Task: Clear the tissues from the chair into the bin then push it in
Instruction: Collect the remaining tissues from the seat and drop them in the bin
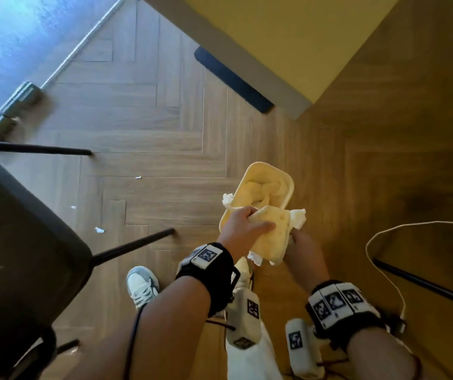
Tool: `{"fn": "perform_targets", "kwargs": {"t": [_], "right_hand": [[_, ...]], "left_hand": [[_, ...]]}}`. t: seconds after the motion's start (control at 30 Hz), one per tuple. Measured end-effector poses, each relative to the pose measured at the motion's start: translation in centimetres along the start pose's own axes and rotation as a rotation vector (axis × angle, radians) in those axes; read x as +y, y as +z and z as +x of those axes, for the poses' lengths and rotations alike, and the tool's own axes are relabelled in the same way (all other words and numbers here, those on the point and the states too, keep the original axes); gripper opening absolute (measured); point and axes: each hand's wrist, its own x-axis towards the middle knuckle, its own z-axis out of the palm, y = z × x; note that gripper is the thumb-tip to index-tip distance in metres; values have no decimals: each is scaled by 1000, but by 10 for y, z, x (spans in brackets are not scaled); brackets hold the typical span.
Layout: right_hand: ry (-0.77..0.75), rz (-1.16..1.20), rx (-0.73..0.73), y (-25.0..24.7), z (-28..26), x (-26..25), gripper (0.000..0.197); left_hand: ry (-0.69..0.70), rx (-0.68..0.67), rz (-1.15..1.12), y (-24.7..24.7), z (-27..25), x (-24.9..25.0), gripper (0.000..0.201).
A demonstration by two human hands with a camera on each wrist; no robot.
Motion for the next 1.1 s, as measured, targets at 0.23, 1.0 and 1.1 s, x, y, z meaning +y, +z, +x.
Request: {"fn": "perform_targets", "kwargs": {"t": [0.23,1.0,1.1], "right_hand": [[265,503,-154,17,94,3,26],[-233,-253,-28,45,111,34,44],[-222,-141,48,39,114,39,38]], "left_hand": [[-68,238,-15,-1,85,-44,28],[17,309,819,-22,144,-77,46],[-120,172,856,-30,165,-86,38]]}}
